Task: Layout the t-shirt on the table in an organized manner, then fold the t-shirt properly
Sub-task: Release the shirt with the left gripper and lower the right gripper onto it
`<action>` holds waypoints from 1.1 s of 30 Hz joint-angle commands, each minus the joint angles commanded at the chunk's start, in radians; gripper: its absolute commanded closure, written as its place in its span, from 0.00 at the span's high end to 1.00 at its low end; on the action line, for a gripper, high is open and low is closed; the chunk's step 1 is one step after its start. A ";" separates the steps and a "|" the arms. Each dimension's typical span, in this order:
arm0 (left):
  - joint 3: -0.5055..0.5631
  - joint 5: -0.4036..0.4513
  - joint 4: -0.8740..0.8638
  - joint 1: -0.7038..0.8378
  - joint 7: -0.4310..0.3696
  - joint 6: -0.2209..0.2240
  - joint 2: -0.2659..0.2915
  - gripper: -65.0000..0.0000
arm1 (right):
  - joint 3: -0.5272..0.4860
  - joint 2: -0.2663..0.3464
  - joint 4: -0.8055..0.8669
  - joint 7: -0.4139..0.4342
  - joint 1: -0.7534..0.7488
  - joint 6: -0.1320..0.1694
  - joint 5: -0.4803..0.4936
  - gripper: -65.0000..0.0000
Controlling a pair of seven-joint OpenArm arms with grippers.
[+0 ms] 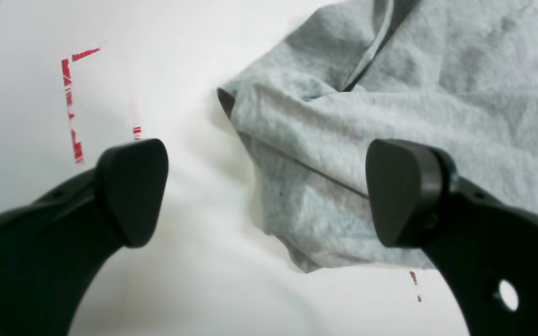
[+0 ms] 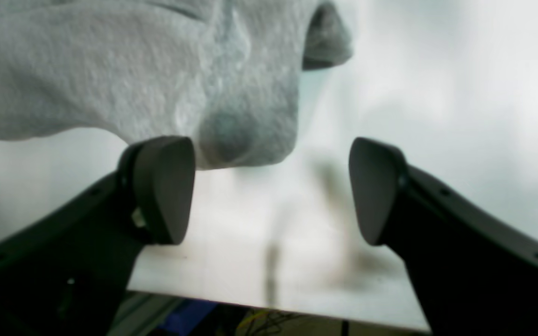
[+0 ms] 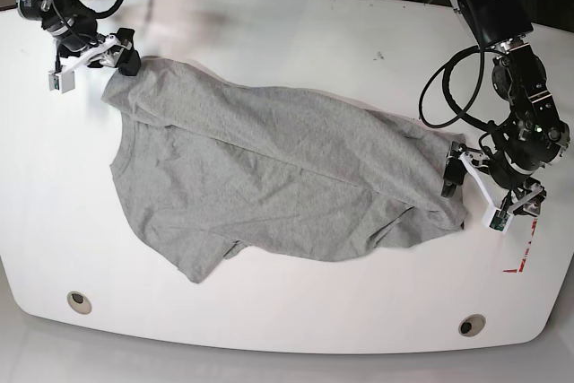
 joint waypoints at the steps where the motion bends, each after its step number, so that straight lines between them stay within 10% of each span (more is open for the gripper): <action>1: 0.000 0.000 0.000 0.005 0.000 0.000 0.000 1.00 | -0.017 0.003 -0.014 0.011 0.000 0.008 0.000 0.75; 10: 0.000 0.000 0.000 0.006 0.000 0.000 0.000 1.00 | -0.098 0.002 -0.123 0.032 0.031 0.068 0.002 0.75; 21: 0.000 0.000 0.000 0.034 0.000 0.000 -0.002 1.00 | -0.186 -0.002 -0.120 0.032 0.075 0.068 0.008 0.72; 29: 0.000 0.000 -0.002 0.035 0.000 0.000 -0.002 1.00 | -0.192 0.003 -0.083 0.028 0.087 0.052 0.091 0.00; 33: 0.000 0.000 -0.003 0.035 0.000 0.000 -0.002 1.00 | -0.192 0.006 -0.014 0.003 0.104 0.012 0.092 0.03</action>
